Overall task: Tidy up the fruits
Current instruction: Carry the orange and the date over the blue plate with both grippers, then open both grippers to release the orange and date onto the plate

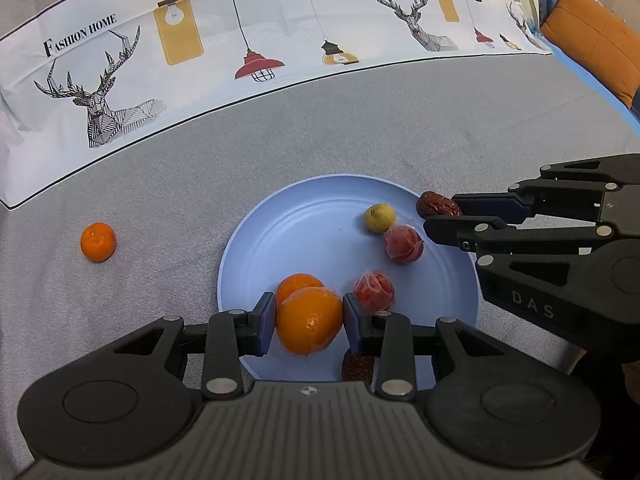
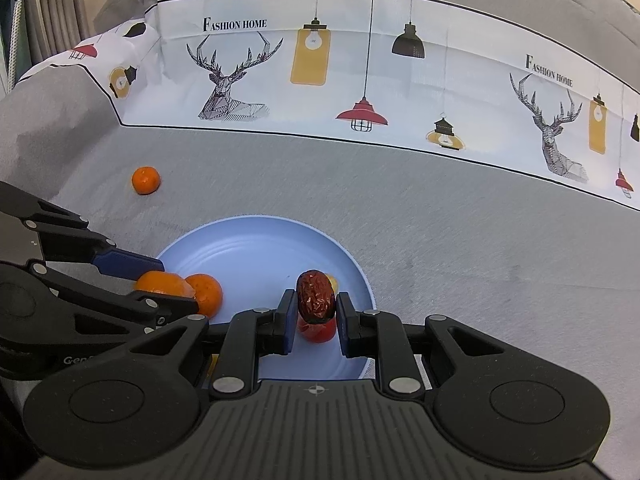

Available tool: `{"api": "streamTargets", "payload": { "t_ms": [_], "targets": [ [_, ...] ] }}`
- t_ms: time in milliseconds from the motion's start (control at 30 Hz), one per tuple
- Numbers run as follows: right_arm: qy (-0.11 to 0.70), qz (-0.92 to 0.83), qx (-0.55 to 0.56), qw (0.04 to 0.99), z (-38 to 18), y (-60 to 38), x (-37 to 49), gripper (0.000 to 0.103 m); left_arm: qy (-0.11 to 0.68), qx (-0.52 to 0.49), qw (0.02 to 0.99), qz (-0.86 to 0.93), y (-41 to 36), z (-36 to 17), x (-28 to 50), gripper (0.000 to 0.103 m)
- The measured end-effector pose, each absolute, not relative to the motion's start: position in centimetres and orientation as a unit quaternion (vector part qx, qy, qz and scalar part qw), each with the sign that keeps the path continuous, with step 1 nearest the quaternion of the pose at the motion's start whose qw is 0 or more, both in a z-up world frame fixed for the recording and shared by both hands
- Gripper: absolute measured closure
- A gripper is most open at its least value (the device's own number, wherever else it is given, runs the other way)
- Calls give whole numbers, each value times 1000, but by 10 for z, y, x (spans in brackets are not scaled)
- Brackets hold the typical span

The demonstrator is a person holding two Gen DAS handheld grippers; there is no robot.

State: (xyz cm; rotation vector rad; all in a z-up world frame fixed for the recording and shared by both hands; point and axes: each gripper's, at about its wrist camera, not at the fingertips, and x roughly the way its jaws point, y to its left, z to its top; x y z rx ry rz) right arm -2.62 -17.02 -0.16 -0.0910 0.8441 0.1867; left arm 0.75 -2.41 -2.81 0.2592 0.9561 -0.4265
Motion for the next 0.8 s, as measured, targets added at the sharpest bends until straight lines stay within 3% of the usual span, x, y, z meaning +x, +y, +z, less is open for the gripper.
{"api": "streamTargets", "payload": {
  "t_ms": [667, 733, 800],
  "targets": [
    [418, 96, -55, 902, -5, -166, -25, 80, 447, 112, 865, -196, -22, -21, 9, 63],
    [423, 91, -61, 899, -8, -165, -24, 56, 448, 112, 865, -193, -21, -22, 10, 62],
    [420, 88, -62, 901, -7, -164, -24, 52, 445, 109, 868, -193, -21, -20, 10, 59]
  ]
}}
